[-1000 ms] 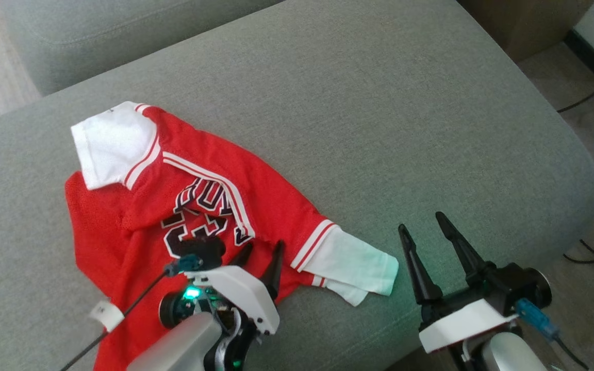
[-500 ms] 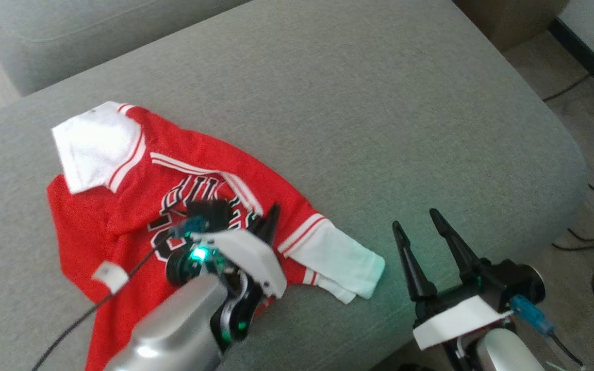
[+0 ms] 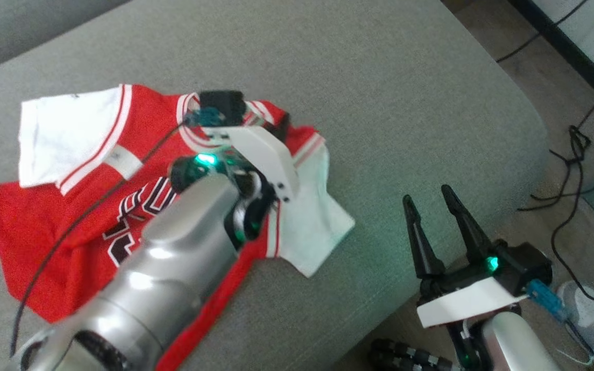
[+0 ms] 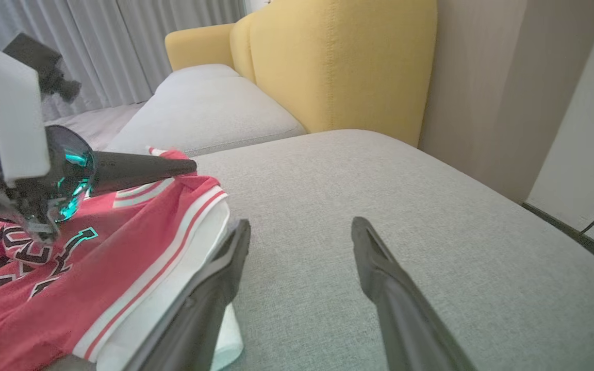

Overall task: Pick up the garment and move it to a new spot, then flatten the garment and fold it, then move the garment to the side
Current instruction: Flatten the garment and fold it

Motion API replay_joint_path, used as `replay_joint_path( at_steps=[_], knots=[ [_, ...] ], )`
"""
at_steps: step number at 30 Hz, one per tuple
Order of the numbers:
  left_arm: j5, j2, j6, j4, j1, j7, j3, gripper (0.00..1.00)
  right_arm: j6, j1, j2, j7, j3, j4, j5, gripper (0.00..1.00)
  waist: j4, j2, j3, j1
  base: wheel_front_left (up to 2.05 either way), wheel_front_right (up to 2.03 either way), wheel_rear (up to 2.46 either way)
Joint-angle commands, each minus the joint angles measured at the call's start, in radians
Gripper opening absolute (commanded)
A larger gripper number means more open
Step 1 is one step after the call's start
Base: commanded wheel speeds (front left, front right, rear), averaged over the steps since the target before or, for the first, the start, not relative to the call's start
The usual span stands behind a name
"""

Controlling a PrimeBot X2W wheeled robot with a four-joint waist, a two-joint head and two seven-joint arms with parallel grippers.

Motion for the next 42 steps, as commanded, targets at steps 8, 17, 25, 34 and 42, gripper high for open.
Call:
replay_joint_path(
  at_steps=[8,17,25,34,42],
  knots=[
    [-0.031,-0.005,-0.048,0.119,-0.125,-0.124,0.064,1.00,0.008,0.013,0.003,-0.009,0.030,-0.051,0.035,1.00,-0.006,0.0000,0.024,-0.0001,0.00,0.00,0.00],
    [0.051,0.034,-0.124,0.076,-0.131,-0.319,0.014,1.00,0.008,-0.016,0.003,-0.009,0.056,-0.024,-0.003,1.00,0.022,0.0000,-0.041,-0.0001,0.00,0.00,0.00],
    [0.215,0.160,0.015,-0.197,0.083,-0.418,0.094,1.00,0.008,-0.003,-0.006,-0.009,-0.058,-0.045,-0.110,1.00,0.219,0.0000,-0.126,-0.0001,0.00,0.00,0.00],
    [0.514,0.263,0.131,-0.537,0.585,-0.419,0.348,1.00,0.008,0.039,-0.059,-0.009,-0.132,-0.015,-0.151,1.00,0.459,0.0000,-0.200,-0.0001,0.00,0.00,0.00],
    [0.683,0.217,0.079,-0.576,0.839,-0.419,0.534,1.00,0.008,0.076,-0.057,-0.009,-0.156,0.031,-0.159,1.00,0.555,0.0000,-0.254,-0.0001,0.00,0.00,0.00]
  ],
)
